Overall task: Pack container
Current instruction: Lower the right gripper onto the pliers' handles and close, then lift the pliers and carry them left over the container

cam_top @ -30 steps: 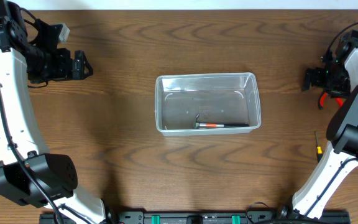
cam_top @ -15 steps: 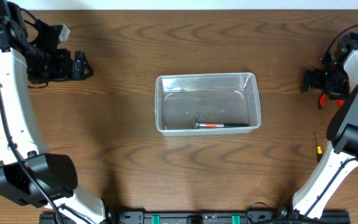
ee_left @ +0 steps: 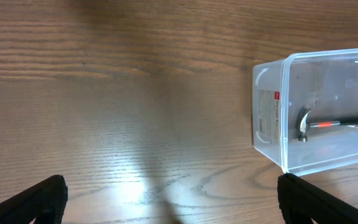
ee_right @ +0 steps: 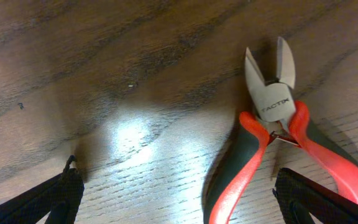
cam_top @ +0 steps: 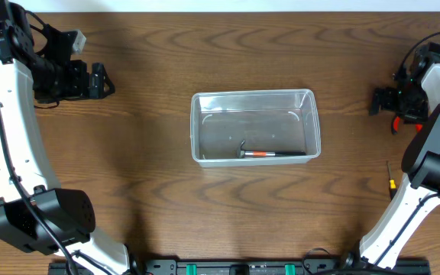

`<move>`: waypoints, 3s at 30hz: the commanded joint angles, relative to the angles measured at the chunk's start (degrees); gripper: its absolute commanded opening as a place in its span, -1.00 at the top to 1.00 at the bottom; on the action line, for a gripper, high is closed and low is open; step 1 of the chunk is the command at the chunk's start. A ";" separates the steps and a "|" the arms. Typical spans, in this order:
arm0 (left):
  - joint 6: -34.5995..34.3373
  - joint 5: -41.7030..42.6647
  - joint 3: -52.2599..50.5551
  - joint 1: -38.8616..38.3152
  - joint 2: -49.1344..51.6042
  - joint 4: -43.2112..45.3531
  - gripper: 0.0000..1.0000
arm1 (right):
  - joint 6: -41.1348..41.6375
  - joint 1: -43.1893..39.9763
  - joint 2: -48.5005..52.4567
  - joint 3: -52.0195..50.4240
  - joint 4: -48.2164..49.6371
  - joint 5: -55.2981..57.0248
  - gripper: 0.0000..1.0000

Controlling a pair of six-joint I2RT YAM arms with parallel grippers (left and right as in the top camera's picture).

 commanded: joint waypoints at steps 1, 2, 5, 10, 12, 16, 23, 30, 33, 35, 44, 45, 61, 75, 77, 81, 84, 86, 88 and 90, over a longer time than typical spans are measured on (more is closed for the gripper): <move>0.55 -0.48 -0.24 0.17 -0.20 -0.35 -0.96 | 0.02 -0.96 0.57 -0.37 0.13 -0.17 -0.99; 0.55 -0.48 -0.24 0.17 -0.20 -0.37 -0.96 | 0.35 -1.11 0.55 -0.37 0.13 -0.17 -0.98; 0.55 -0.48 -0.24 0.17 -0.20 -0.37 -0.96 | 0.35 -1.57 0.57 -0.37 0.02 -0.31 -0.99; 0.57 -0.48 -0.24 0.17 -0.20 -0.31 -0.96 | 0.31 -1.62 0.57 -0.37 -0.33 -0.37 -0.98; 0.57 -0.48 -0.24 0.17 -0.20 -0.31 -0.96 | 0.28 -1.62 0.57 -0.39 -0.46 -0.37 -0.98; 0.55 -0.48 -0.24 0.17 -0.20 -0.31 -0.96 | 0.28 -1.55 0.57 -0.39 -0.48 -0.37 -0.96; 0.57 -0.48 -0.24 0.17 -0.20 -0.33 -0.96 | 0.31 -1.42 0.57 -0.39 -0.66 -0.37 -0.77; 0.57 -0.48 -0.24 0.17 -0.20 -0.31 -0.96 | 0.31 -1.42 0.57 -0.42 -0.92 -0.35 -0.36; 0.57 -0.48 -0.24 0.17 -0.17 -0.33 -0.96 | 0.33 -1.42 0.57 -0.42 -0.92 -0.35 -0.08; 0.57 -0.48 -0.24 0.17 -0.20 -0.33 -0.96 | 0.33 -1.42 0.57 -0.42 -1.05 -0.35 0.02; 0.57 -0.50 -0.24 0.17 -0.20 -0.31 -0.96 | 0.87 -1.42 0.57 -0.42 -1.81 -0.35 0.35; 0.57 -0.50 -0.24 0.17 -0.20 -0.31 -0.96 | 1.01 -1.42 0.57 -0.42 -1.84 -0.35 0.35; 0.59 -0.50 -0.24 0.17 -0.20 -0.04 -0.96 | 0.98 -1.42 0.55 -0.39 -3.72 -0.37 0.83; 0.57 -0.48 -0.24 0.17 -0.20 0.98 -0.96 | -0.63 2.34 -3.87 9.97 -12.17 0.48 0.97; 0.57 -0.48 -0.24 0.17 -0.20 0.98 -0.96 | -1.99 3.87 -5.68 12.79 -14.03 0.46 0.97; 0.57 -0.48 -0.24 0.17 -0.20 0.98 -0.96 | -6.86 8.26 -10.34 17.92 -17.66 -1.05 0.97; 0.57 -0.48 -0.24 0.17 -0.20 0.98 -0.96 | -13.38 12.98 -14.40 20.04 -20.48 -4.85 0.97; 0.55 -0.46 -0.24 0.17 -0.20 0.98 -0.96 | -16.33 16.72 -17.20 20.20 -21.46 -5.14 0.97; 0.55 -0.46 -0.24 0.17 -0.20 0.96 -0.96 | -19.87 21.22 -19.87 20.20 -22.91 -5.11 0.97; 0.55 -0.46 -0.24 0.17 -0.20 0.96 -0.96 | -22.18 25.57 -21.75 20.20 -24.06 -5.14 0.98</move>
